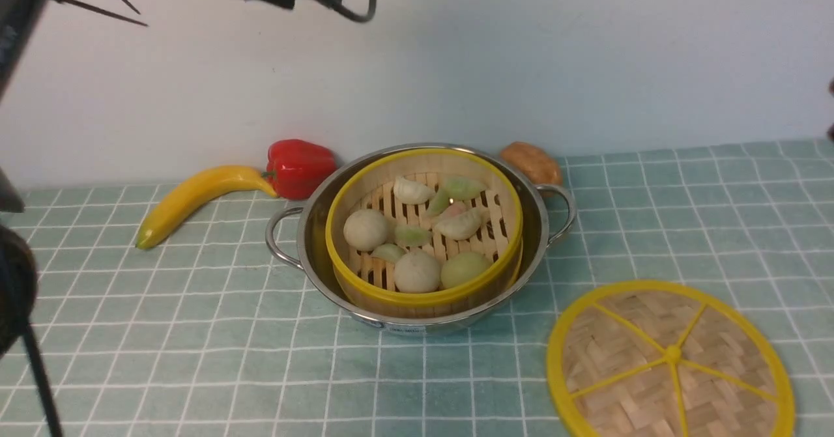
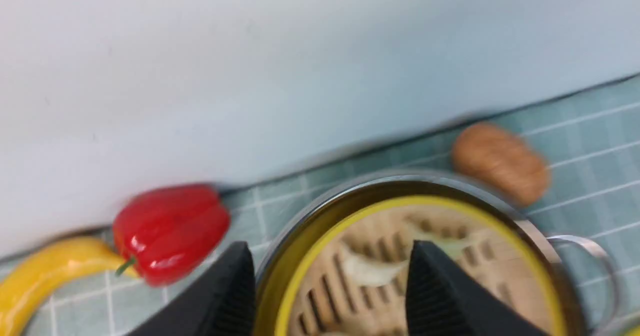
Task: Place the steamer in the pot on the blue tablecloth, and put the lid on the steamer.
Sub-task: 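Move the gripper down to the bamboo steamer lid and grasp its center knob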
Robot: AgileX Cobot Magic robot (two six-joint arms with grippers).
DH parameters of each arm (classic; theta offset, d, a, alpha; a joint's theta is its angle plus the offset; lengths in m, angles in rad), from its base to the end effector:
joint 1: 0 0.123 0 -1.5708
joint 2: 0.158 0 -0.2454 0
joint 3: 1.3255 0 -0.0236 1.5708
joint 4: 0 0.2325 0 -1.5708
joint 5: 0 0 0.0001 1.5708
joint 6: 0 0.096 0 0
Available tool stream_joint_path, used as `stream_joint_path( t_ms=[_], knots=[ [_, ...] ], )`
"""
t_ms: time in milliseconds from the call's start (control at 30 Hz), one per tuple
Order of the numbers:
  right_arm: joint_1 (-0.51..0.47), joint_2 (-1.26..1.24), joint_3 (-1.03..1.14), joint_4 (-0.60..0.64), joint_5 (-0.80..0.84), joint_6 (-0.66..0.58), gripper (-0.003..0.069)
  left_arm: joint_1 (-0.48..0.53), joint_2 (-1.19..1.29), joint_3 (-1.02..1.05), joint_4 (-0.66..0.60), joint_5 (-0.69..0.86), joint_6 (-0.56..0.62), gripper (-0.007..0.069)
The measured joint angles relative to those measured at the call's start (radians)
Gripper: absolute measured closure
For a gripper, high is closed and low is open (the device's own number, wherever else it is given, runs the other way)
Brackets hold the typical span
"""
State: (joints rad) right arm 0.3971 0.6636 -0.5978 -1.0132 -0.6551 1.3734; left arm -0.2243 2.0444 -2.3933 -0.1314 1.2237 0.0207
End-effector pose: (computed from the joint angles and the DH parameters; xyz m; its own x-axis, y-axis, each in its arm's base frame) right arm 0.1102 0.1000 0.3638 -0.0214 0.4106 -0.9116 -0.8510 0.4711 0.2321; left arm 0.4000 -0.1034 0.3733 -0.6961 0.1342 -0.7053 0.2889 0.9517 -0.1042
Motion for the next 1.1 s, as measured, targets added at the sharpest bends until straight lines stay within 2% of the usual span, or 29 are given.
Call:
stream_joint_path(
  t_ms=[167, 200, 233, 300, 433, 533, 600, 800, 900, 933, 967, 1100],
  knots=[
    [0.000, 0.187, -0.013, -0.376, -0.156, 0.327, 0.0419, 0.000, -0.216, -0.001, -0.099, 0.000, 0.047, 0.0356],
    [0.000, 0.244, -0.019, -0.505, -0.157, 0.421, 0.0419, 0.000, -0.281, -0.001, -0.109, 0.000, 0.055, 0.0387],
    [0.000, 0.254, -0.020, -0.525, -0.155, 0.435, 0.0419, 0.000, -0.290, -0.001, -0.111, 0.000, 0.058, 0.0392],
    [0.000, 0.383, -0.037, -0.665, -0.122, 0.575, 0.0419, 0.000, -0.402, -0.002, -0.118, 0.000, 0.091, 0.0458],
    [0.000, 0.532, -0.119, -0.700, -0.076, 0.639, 0.0419, 0.000, -0.553, -0.004, -0.115, 0.000, 0.161, 0.0552],
    [0.000, 0.632, -0.204, -0.700, -0.048, 0.645, 0.0419, 0.000, -0.667, 0.006, -0.099, 0.000, 0.216, 0.0629],
    [0.000, 0.659, -0.222, -0.700, -0.036, 0.642, 0.0419, 0.000, -0.705, 0.020, -0.086, 0.000, 0.226, 0.0642],
    [-0.001, 0.747, -0.381, -0.705, 0.189, 0.529, 0.0419, 0.000, -0.982, 0.283, -0.029, -0.001, 0.233, 0.0648],
    [-0.001, 0.748, -0.456, -0.707, 0.324, 0.449, 0.0419, 0.000, -1.079, 0.451, -0.024, -0.001, 0.234, 0.0648],
    [-0.001, 0.746, -0.511, -0.707, 0.446, 0.405, 0.0419, 0.000, -1.135, 0.573, -0.018, 0.000, 0.235, 0.0648],
    [-0.001, 0.745, -0.511, -0.707, 0.446, 0.400, 0.0419, 0.000, -1.135, 0.573, -0.018, 0.000, 0.235, 0.0648],
    [-0.001, 0.733, -0.585, -0.707, 0.807, 0.267, 0.0419, 0.000, -1.252, 0.902, -0.007, 0.007, 0.237, 0.0646]
  ],
)
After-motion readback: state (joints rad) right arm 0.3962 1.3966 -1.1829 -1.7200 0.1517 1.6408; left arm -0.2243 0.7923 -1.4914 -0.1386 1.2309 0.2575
